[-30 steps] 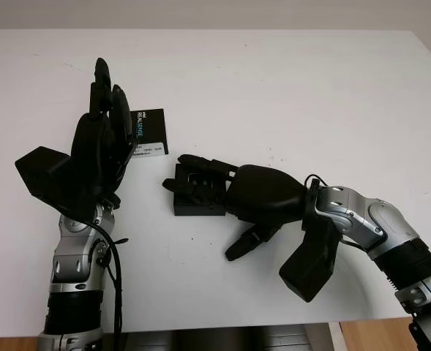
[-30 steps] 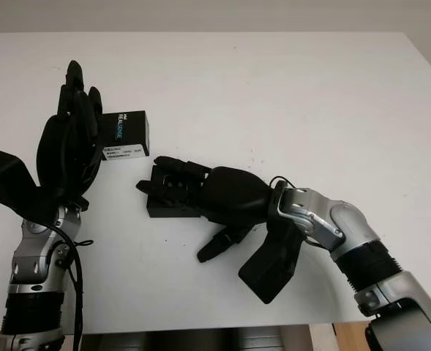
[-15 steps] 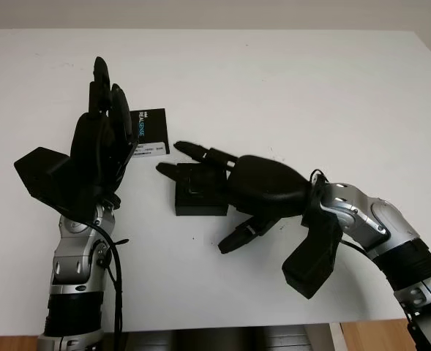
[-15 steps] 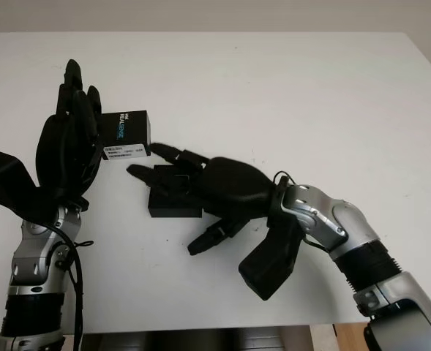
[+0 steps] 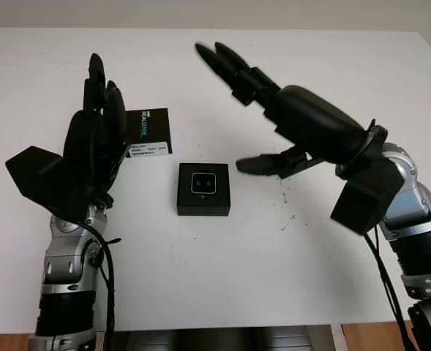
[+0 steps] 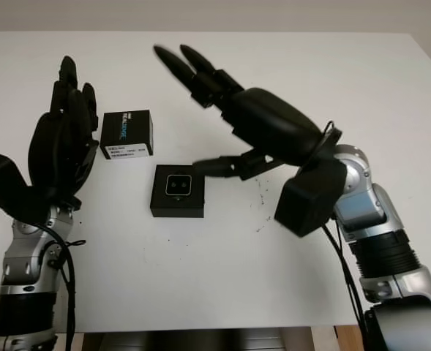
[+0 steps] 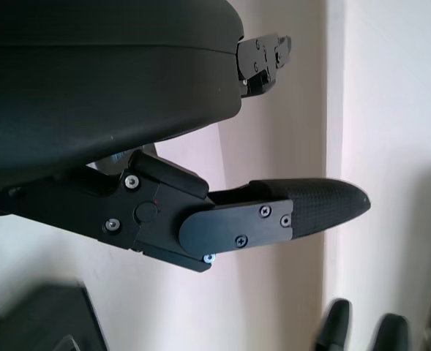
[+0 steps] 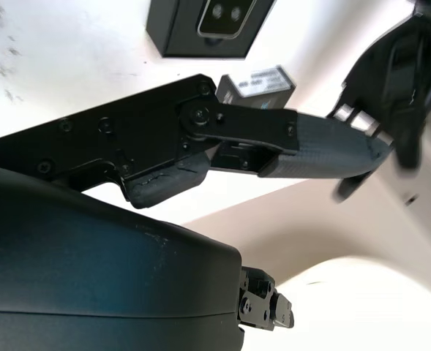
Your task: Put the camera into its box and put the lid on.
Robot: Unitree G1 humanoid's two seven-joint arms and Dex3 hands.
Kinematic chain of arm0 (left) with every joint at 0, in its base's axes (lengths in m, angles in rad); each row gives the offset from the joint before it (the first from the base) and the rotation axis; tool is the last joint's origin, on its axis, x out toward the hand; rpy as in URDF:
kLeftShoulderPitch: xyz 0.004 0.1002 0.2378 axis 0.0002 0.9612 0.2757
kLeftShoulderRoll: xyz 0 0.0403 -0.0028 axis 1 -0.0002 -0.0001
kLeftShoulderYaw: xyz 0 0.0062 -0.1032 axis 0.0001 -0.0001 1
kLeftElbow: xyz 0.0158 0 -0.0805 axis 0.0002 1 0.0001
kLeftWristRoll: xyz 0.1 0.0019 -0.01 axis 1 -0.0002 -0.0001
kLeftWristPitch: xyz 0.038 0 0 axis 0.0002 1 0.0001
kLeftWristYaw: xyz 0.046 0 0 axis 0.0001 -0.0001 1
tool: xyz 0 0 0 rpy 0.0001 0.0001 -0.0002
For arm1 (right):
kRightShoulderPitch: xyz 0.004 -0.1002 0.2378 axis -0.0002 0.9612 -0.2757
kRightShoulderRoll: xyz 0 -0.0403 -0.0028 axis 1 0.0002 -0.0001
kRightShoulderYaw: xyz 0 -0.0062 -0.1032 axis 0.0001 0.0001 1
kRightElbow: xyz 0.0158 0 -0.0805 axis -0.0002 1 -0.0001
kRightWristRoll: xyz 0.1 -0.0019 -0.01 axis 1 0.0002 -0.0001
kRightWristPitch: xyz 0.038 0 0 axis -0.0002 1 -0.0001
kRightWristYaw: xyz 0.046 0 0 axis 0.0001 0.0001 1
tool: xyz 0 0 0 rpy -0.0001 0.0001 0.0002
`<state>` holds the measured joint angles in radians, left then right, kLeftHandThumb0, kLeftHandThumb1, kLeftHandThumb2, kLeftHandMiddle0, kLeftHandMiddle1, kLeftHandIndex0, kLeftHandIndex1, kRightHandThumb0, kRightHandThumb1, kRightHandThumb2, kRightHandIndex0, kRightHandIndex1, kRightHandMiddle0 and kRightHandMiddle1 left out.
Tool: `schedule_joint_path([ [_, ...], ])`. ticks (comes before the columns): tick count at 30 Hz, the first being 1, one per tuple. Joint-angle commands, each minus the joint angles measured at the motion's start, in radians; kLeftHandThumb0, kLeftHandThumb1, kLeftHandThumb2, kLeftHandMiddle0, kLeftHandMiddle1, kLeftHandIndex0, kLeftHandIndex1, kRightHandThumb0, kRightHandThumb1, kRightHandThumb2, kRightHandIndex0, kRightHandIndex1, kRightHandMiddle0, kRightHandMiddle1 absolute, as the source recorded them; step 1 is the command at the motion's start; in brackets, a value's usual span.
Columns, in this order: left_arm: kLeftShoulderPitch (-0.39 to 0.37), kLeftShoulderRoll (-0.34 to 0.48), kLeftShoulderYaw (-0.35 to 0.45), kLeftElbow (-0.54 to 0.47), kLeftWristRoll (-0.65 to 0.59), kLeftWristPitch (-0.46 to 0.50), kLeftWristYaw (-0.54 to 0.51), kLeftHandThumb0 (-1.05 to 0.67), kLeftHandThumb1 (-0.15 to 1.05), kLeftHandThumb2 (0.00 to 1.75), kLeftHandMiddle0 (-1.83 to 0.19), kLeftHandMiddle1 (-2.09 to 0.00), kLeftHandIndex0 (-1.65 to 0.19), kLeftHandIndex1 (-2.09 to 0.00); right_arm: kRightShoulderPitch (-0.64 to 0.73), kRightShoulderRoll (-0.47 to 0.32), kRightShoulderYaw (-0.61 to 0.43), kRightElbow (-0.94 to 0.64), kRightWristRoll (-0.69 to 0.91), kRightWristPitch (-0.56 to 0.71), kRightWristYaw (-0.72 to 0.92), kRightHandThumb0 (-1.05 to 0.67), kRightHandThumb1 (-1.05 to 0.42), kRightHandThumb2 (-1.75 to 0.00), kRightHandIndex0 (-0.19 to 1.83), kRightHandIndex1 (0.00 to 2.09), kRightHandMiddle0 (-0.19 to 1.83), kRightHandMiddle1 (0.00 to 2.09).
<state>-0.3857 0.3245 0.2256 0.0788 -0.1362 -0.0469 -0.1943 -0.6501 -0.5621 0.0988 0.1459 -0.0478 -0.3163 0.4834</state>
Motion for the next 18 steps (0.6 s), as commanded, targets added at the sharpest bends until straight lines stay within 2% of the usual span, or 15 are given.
schedule_joint_path([
  [1,-0.058,0.125,-0.008,0.064,0.094,-0.054,-0.022,-0.85,1.05,0.35,0.15,-0.04,0.16,-0.02,-0.016,0.006,-0.03,-0.01,0.027,0.059,0.008,-0.88,-1.05,-0.62,-0.19,0.0,-0.18,0.01],
  [3,-0.1,0.239,-0.04,0.134,0.183,-0.076,-0.07,-0.92,1.04,0.22,0.16,-0.04,0.16,-0.03,-0.017,0.008,-0.046,-0.01,0.03,0.118,0.004,-0.88,-1.05,-0.62,-0.19,0.0,-0.17,0.01],
  [5,-0.148,0.316,-0.072,0.196,0.235,-0.087,-0.124,-0.92,1.03,0.12,0.17,-0.05,0.16,-0.04,-0.022,0.012,-0.055,0.005,0.032,0.137,0.004,-0.87,-1.05,-0.63,-0.19,0.0,-0.17,0.02],
  [6,-0.183,0.354,-0.097,0.233,0.266,-0.092,-0.156,-0.95,0.98,0.07,0.18,-0.03,0.17,-0.04,-0.027,0.013,-0.059,0.022,0.031,0.133,0.003,-0.86,-1.05,-0.63,-0.19,0.01,-0.18,0.02],
  [9,-0.272,0.433,-0.171,0.345,0.363,-0.159,-0.205,-0.97,0.93,0.05,0.19,0.0,0.18,-0.03,-0.034,0.019,-0.068,0.045,0.025,0.142,-0.007,-0.86,-1.05,-0.64,-0.19,0.02,-0.17,0.02],
  [12,-0.358,0.486,-0.249,0.446,0.461,-0.223,-0.231,-0.99,0.92,0.04,0.19,0.0,0.19,0.0,-0.025,0.03,-0.075,0.042,0.018,0.156,-0.03,-0.85,-1.05,-0.64,-0.19,0.02,-0.17,0.03],
  [18,-0.468,0.501,-0.324,0.582,0.527,-0.269,-0.278,-0.95,0.85,0.03,0.19,0.0,0.19,0.0,-0.02,0.038,-0.076,0.03,0.0,0.178,-0.047,-0.84,-1.05,-0.67,-0.19,0.02,-0.18,0.03],
])
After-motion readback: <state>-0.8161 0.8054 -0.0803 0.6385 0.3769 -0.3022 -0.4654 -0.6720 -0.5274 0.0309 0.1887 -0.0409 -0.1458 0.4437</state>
